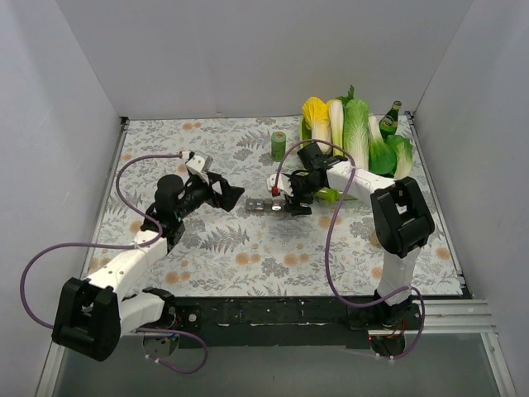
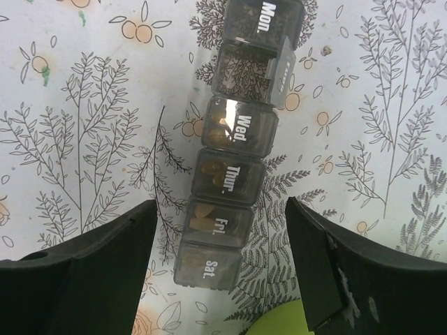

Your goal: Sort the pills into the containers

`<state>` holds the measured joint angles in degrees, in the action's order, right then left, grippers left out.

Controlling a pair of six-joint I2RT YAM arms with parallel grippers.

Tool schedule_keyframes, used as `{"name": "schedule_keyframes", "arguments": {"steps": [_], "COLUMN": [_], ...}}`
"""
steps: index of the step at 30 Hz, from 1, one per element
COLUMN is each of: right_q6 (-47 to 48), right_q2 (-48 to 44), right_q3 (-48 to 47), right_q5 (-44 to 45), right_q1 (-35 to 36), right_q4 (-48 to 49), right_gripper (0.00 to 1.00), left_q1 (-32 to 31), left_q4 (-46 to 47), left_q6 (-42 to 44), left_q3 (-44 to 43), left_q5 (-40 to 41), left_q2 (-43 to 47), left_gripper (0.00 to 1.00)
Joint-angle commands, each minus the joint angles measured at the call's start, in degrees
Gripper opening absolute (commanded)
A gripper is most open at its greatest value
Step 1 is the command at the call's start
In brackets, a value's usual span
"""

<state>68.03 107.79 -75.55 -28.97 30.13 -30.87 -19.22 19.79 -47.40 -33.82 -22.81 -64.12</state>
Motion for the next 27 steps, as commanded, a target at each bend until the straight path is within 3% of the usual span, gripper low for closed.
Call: {"name": "schedule_keyframes", "arguments": {"steps": [1,9,17,22,27], "right_q6": [-0.3,-2.0,-1.4,-0.2,0.3], "right_q2": [3.1,5.2,4.4,1.7,-0.3], "right_q3": [-2.9,-4.0,-2.2,1.4,3.8], "right_q5": [1.0,1.2,-0.2,-2.0,-3.5], "right_q1": [0.1,0.1,0.6,2.3,4.4], "right_q4": [0.3,-1.7,-3.5,-3.8,-4.1], "right_gripper": [0.8,0.65,0.42,0.39,0.38], "left_q1": [0.2,-0.2,-2.0,-4.2,-6.8], "left_q4": [-0.5,7.0,8.4,7.9,7.8], "left_q6": [8.5,18.9,21.8,21.1,23.8], "left_q3": [3.7,13.1,13.3,12.1,12.1], "left_q5": [-3.4,-15.8,-23.9,-25.5,-21.8], "left_q2": [4.3,9.9,4.2,-0.8,-3.1], "left_gripper": [0.98,0.98,0.84,0.8,0.78]}}
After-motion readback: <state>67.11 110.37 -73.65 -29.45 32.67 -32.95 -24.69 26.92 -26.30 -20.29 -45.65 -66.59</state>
